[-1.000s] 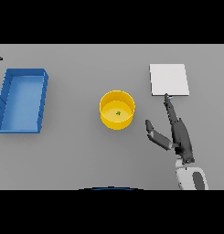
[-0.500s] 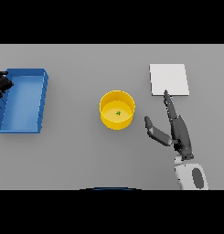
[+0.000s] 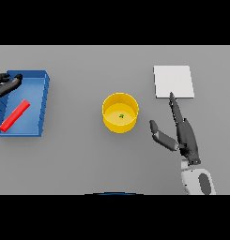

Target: Pick up the red beaker and tilt it to pour out 1 green nut into yellow bowl. Pick up the yellow bowl and place it on the metallic measuring scale.

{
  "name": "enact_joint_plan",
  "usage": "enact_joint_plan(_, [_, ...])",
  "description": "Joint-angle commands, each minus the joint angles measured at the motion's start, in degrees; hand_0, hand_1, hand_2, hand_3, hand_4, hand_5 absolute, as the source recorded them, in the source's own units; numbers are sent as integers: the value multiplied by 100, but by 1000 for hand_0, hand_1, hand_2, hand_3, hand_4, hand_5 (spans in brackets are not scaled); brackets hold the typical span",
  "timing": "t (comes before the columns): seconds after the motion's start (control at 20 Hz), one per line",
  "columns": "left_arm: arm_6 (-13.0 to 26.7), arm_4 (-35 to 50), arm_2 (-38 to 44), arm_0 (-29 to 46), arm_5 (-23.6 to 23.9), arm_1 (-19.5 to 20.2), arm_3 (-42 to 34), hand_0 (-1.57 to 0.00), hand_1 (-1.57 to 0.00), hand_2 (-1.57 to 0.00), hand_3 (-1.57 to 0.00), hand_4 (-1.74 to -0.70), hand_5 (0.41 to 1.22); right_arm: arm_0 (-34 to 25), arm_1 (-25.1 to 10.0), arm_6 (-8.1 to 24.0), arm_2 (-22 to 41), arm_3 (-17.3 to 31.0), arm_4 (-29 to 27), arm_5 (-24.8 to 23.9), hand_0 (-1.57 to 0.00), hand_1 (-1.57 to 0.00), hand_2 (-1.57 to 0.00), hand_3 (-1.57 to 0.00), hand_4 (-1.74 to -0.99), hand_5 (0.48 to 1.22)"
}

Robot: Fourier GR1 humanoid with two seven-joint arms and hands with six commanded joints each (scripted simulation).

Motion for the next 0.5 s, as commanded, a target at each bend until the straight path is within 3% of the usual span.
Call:
enact_joint_plan(0.0, [-21, -73, -23, -64, 35, -45, 76, -262, -231, -219, -185, -741, 648, 18, 6, 15, 8, 87, 28, -3, 1, 1, 1, 1, -1156, 690])
enact_joint_plan(0.2, [-140, -250, -37, -171, 228, -198, 353, -107, -94, -89, -75, -708, 647, 58, -1, -42, 28, 22, 63, -16, 1, 1, 1, 1, -1176, 688])
enact_joint_plan(0.3, [-271, -283, 0, -136, 421, -205, 272, -68, -60, -57, -48, -708, 658, 67, -7, 193, 99, -15, 270, -103, 1, 1, 1, 1, -1175, 672])
enact_joint_plan(0.35, [-455, -278, 45, -102, 494, -225, 279, -54, -48, -45, -38, -711, 663, -5, -55, 310, 152, -49, 466, -161, 1, 1, 1, 1, -1163, 677])
enact_joint_plan(0.45, [-547, -272, 86, -119, 558, -258, 311, -34, -30, -29, -24, -710, 679, -116, -213, 220, 279, -4, 575, 53, 1, 1, 1, 1, -1132, 703])
